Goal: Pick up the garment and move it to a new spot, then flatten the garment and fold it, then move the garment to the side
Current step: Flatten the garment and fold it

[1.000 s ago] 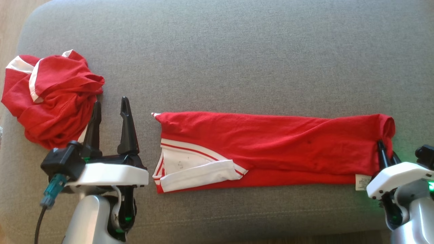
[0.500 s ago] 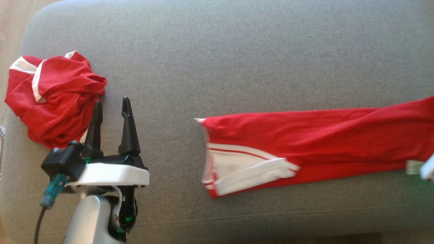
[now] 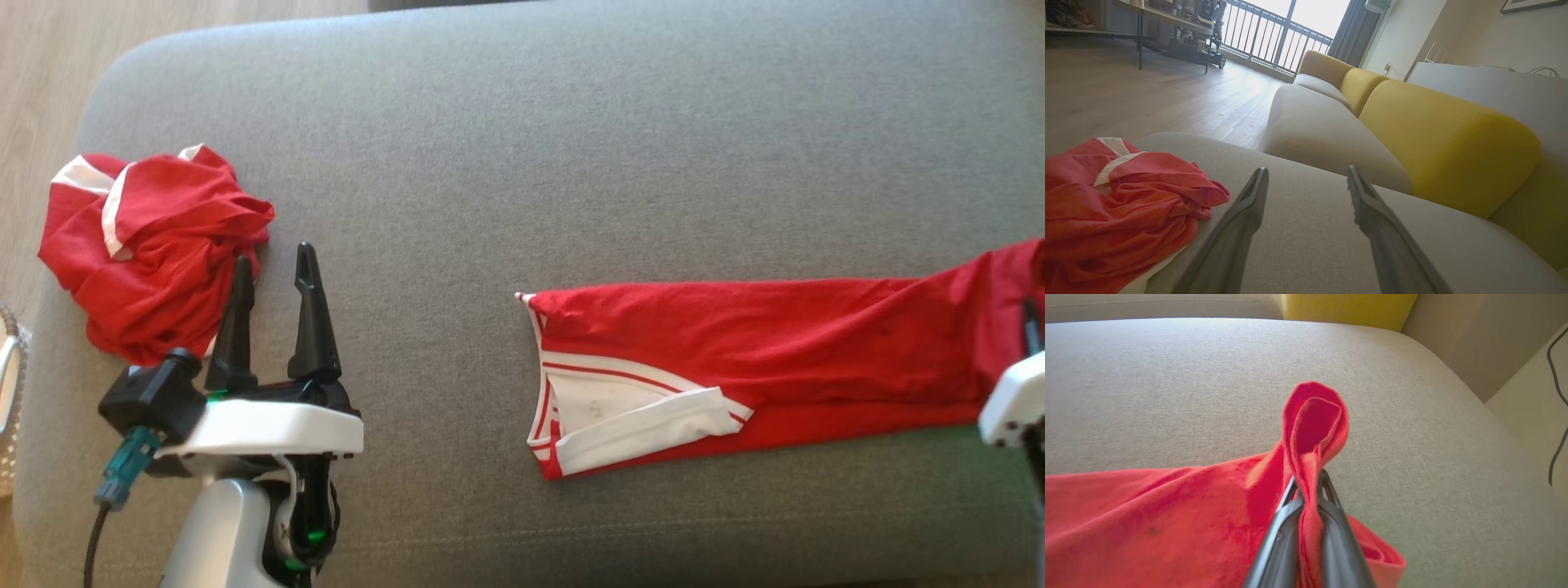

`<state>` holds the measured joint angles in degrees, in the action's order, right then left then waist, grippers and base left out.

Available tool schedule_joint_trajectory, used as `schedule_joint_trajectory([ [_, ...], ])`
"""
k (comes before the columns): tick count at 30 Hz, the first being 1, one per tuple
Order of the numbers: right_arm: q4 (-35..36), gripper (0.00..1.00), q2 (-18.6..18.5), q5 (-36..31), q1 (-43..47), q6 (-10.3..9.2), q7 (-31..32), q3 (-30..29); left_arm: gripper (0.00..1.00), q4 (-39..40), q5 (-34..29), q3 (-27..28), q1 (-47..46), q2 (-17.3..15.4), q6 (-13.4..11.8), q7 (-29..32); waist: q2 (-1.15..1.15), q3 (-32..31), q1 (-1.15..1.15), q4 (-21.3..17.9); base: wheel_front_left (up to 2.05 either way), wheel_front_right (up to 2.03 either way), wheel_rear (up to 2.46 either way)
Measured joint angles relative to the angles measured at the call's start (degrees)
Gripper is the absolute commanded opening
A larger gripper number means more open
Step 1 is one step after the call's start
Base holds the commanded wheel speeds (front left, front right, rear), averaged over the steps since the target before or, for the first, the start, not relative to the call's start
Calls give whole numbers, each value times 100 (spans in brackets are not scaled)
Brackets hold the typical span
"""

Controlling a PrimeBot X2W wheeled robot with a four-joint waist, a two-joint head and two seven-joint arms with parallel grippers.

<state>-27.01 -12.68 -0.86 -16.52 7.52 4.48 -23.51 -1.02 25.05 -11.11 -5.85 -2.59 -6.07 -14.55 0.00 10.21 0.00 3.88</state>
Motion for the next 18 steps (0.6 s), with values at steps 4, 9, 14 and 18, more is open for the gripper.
schedule_joint_trajectory([
  [4, 601, 0, 187, 512, 288, -1, 522, 477, 100, -4, 44, -67, 15, 0, -7, 0, 0, -114, 0, -66, 0, 0, 0],
  [9, 1648, 0, 339, 1156, 548, -1, 1206, 1125, 100, -53, 138, -109, 143, -1, -58, -1, 0, -186, 0, -165, 0, 0, 0],
  [14, 2586, 0, 717, 1859, 666, -1, 1746, 1543, 100, -58, 141, -126, 145, 0, -65, 0, 0, -169, 0, -194, 0, 0, 0],
  [18, 3116, 0, 932, 2363, 816, -1, 2082, 1930, 100, -89, 193, -155, 124, 0, -66, 0, 0, -138, 0, -142, 0, 0, 0],
])
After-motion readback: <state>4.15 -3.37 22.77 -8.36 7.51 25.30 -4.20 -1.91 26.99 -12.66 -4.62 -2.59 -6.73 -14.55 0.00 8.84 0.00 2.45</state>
